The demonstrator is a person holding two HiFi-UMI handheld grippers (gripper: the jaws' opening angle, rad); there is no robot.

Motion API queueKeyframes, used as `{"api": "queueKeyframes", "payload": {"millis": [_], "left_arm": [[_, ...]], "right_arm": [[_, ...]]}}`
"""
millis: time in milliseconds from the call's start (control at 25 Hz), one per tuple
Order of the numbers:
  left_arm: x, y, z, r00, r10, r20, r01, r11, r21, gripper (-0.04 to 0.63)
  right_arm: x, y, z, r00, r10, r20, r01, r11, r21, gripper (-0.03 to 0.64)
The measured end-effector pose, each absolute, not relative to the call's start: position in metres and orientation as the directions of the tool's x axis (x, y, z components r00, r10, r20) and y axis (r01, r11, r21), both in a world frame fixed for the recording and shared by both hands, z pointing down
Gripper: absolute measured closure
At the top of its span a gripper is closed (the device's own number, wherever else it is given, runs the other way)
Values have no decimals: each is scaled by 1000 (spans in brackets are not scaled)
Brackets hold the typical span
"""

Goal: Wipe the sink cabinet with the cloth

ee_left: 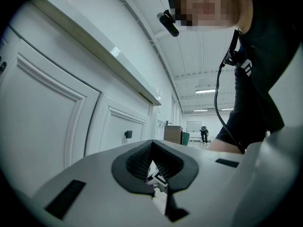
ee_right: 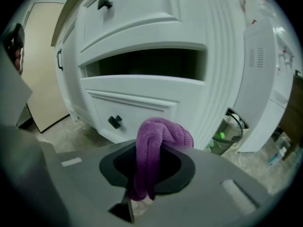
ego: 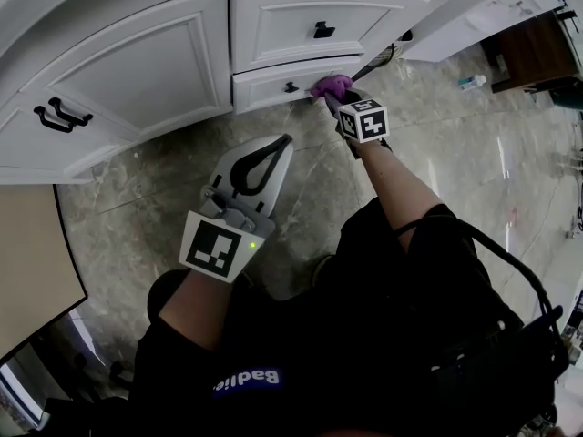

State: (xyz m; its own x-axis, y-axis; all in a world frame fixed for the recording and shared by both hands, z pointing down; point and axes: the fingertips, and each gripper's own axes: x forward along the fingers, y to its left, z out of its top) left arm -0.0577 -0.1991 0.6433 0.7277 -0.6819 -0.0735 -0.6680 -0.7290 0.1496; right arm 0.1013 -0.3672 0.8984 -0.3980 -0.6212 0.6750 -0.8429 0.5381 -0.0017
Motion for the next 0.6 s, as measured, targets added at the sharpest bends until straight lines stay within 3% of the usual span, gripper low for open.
{"api": "queueKeyframes", "payload": {"millis": [160, 400, 600], "left_arm": [[-59, -199, 640, 729, -679, -81, -665, -732, 148, 591], [-63, -198, 637, 728, -679, -93, -663, -732, 158, 591], [-66, -198, 639, 730, -677, -92, -662, -734, 153, 591]], "right_arm": [[38, -349, 892, -501, -574, 648, -756, 654, -5, 557], [-4, -331, 893, -539, -584, 607, -797, 587, -142, 555], [-71, -321, 881, -638, -526, 562, -711, 683, -168, 557]]}}
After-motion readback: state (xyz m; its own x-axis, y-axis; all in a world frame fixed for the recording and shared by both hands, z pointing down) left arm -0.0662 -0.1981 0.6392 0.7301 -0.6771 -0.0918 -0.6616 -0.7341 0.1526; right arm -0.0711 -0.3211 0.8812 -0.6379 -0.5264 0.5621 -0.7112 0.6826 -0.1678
